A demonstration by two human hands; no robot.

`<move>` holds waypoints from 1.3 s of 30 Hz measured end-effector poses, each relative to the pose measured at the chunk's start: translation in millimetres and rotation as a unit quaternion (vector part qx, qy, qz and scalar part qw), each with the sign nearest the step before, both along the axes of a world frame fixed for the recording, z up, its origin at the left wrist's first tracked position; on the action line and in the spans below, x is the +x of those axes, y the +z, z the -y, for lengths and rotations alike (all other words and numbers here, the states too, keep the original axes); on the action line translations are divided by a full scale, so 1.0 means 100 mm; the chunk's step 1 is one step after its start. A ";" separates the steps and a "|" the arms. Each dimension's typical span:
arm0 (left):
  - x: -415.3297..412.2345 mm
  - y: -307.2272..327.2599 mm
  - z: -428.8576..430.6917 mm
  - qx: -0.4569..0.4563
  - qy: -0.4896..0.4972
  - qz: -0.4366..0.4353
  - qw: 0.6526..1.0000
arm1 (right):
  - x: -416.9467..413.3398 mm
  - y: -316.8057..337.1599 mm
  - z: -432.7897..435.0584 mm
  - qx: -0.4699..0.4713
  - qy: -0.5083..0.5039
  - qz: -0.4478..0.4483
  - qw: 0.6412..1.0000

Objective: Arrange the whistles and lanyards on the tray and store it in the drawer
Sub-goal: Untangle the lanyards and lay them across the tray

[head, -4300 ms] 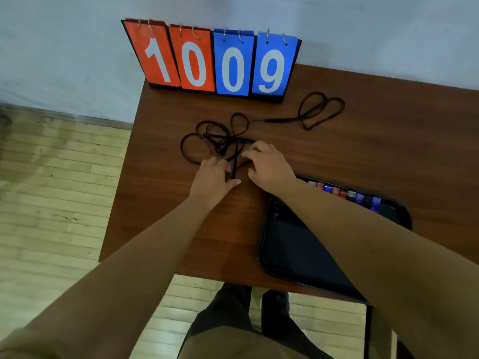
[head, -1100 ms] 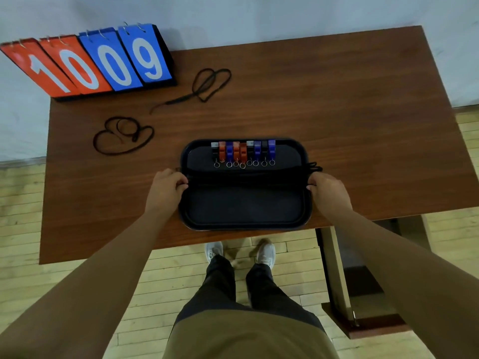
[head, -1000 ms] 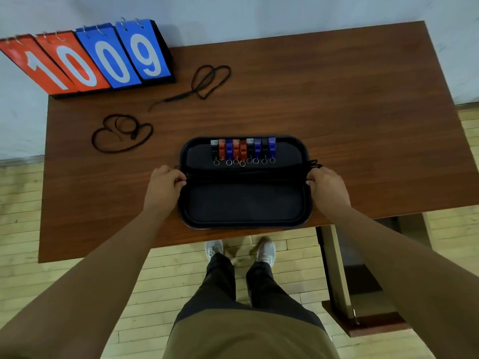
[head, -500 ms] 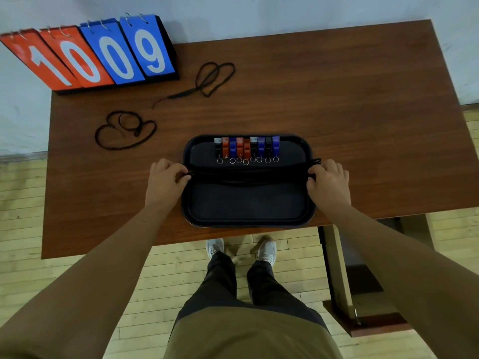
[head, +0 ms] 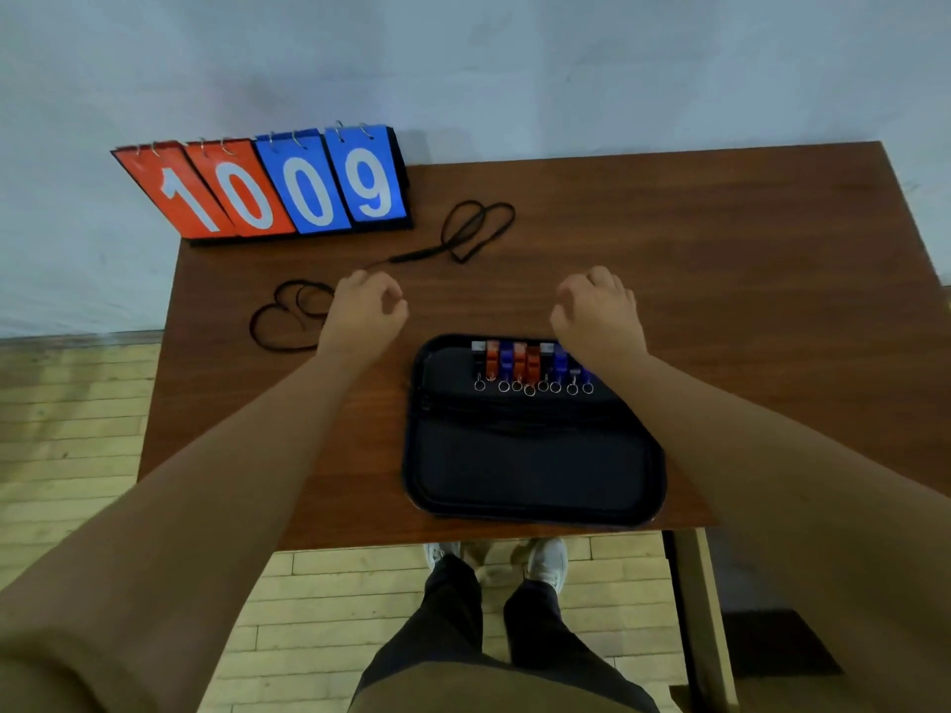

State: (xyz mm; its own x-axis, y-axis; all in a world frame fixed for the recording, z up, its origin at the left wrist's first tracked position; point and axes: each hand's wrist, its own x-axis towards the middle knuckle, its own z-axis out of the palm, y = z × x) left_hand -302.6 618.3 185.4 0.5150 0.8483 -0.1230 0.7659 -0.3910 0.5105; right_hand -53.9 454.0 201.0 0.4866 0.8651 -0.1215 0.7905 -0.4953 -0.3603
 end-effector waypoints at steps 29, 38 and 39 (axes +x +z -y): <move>0.45 -0.70 -1.09 0.010 -0.049 -0.017 0.999 | -0.44 -0.83 -1.97 -0.078 0.124 -0.016 0.989; 0.39 0.15 -1.08 -0.146 0.018 0.142 0.979 | -0.25 -0.14 -1.85 0.022 0.109 -0.201 0.973; 0.39 0.22 -1.06 -0.173 0.040 0.156 0.972 | -0.23 -0.03 -1.78 0.024 0.107 -0.232 0.966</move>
